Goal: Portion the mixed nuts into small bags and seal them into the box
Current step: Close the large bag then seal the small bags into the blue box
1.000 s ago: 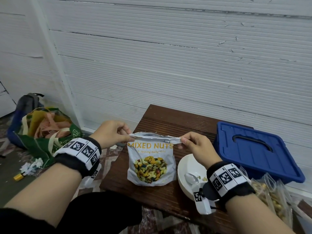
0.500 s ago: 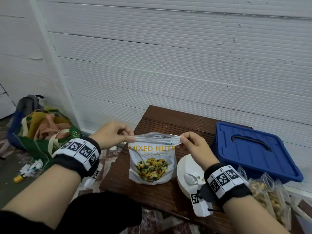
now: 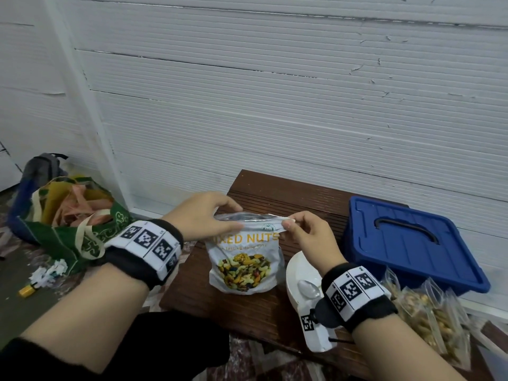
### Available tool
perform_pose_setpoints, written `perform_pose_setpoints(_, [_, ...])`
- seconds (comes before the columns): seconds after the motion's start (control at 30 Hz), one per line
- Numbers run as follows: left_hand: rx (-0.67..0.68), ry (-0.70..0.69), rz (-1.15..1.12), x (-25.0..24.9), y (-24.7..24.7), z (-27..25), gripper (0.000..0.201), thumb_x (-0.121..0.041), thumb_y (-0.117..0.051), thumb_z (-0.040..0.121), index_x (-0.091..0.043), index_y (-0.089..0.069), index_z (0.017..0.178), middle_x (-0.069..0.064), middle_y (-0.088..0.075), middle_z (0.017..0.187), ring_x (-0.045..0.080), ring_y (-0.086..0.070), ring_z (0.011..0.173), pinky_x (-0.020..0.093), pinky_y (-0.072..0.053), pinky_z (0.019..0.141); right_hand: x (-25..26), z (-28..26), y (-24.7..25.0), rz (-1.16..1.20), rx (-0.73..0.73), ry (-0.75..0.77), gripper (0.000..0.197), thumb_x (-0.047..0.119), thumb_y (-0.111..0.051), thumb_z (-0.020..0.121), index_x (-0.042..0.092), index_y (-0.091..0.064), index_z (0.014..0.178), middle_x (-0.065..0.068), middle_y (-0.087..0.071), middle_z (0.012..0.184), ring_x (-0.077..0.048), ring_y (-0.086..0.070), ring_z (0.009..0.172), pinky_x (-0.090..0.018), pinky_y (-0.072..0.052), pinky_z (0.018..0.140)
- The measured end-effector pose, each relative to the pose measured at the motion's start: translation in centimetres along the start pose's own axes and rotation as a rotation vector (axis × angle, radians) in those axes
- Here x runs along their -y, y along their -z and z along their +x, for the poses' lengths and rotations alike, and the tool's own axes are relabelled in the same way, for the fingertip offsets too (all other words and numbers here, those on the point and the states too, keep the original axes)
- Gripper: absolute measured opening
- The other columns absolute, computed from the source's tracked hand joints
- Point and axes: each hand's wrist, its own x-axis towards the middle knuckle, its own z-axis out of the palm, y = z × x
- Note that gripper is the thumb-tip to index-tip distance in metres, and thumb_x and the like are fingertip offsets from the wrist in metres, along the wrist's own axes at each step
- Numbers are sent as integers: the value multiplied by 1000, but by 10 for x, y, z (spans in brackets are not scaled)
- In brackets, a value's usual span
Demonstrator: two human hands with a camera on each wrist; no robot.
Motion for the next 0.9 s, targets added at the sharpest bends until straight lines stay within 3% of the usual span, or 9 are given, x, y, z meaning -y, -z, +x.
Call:
perform_pose_setpoints(0.1, [41, -72, 29, -24, -14, 16, 48, -57, -68, 77, -30, -66, 117, -16, -64, 114, 1, -57, 105, 24, -46, 94, 6, -4, -11, 147, -14, -7, 8, 9, -65, 89, 2, -64, 86, -4, -67, 70, -1, -65, 59, -13, -47, 57])
perform_pose_setpoints(0.2, [41, -91, 96, -33, -25, 29, 27, -48, -64, 85, -28, -72, 101, -10, -71, 93, 6, -63, 88, 33, -52, 83, 9, -8, -15, 243, -5, -34, 5, 5, -66, 87, 1, -64, 90, -2, -68, 71, -2, -66, 61, -13, -48, 57])
perform_pose_setpoints(0.3, [-18, -64, 27, -30, -25, 32, 17, -37, -66, 88, -22, -74, 88, -10, -68, 75, 8, -61, 72, 31, -51, 73, -3, -9, -11, 298, 63, -101, 21, -8, -62, 85, 10, -66, 95, -9, -72, 88, -14, -69, 84, -23, -55, 76])
perform_pose_setpoints(0.37, [-44, -32, -60, -25, -25, 29, 13, -35, -68, 86, -24, -74, 85, -6, -70, 76, 13, -65, 73, 33, -53, 73, -12, -11, -12, 144, 158, -85, 29, -11, -61, 83, 15, -68, 94, -6, -71, 93, -15, -67, 91, -23, -54, 81])
perform_pose_setpoints(0.43, [-52, -14, -126, -21, -25, 28, 9, -35, -70, 85, -29, -73, 80, -1, -73, 80, 20, -68, 77, 38, -54, 76, -17, -12, -16, -59, 197, -32, 26, -6, -66, 82, 17, -70, 93, 5, -69, 88, 0, -65, 83, -13, -51, 77])
perform_pose_setpoints(0.5, [-52, -15, -151, -18, -25, 27, 9, -35, -70, 84, -30, -72, 78, 2, -73, 80, 23, -69, 78, 42, -54, 76, -17, -13, -21, -160, 157, 5, 18, 3, -71, 81, 17, -73, 91, 10, -68, 81, 6, -62, 74, -10, -49, 73])
perform_pose_setpoints(0.67, [-67, -26, -193, -19, -25, 26, 11, -34, -70, 84, -31, -70, 74, -2, -73, 79, 23, -69, 78, 43, -55, 76, -24, -11, -27, -327, 73, 91, 10, 12, -68, 85, 20, -71, 79, 4, -69, 77, -9, -60, 69, -26, -52, 68])
perform_pose_setpoints(0.8, [-182, -29, -231, -19, -22, 26, 9, -28, -69, 86, -26, -71, 77, -7, -70, 78, 18, -66, 79, 25, -50, 71, -29, -11, -21, -401, 12, 136, 19, 10, -67, 85, 20, -60, 70, 10, -60, 68, -11, -56, 70, -16, -41, 64])
perform_pose_setpoints(0.9, [-165, -14, -255, -20, -23, 26, 10, -30, -69, 85, -28, -69, 75, 0, -72, 79, 23, -67, 79, 33, -52, 73, -32, -9, -18, -441, 31, 98, 20, 13, -67, 85, 21, -58, 69, 12, -58, 67, -11, -56, 70, -22, -41, 65])
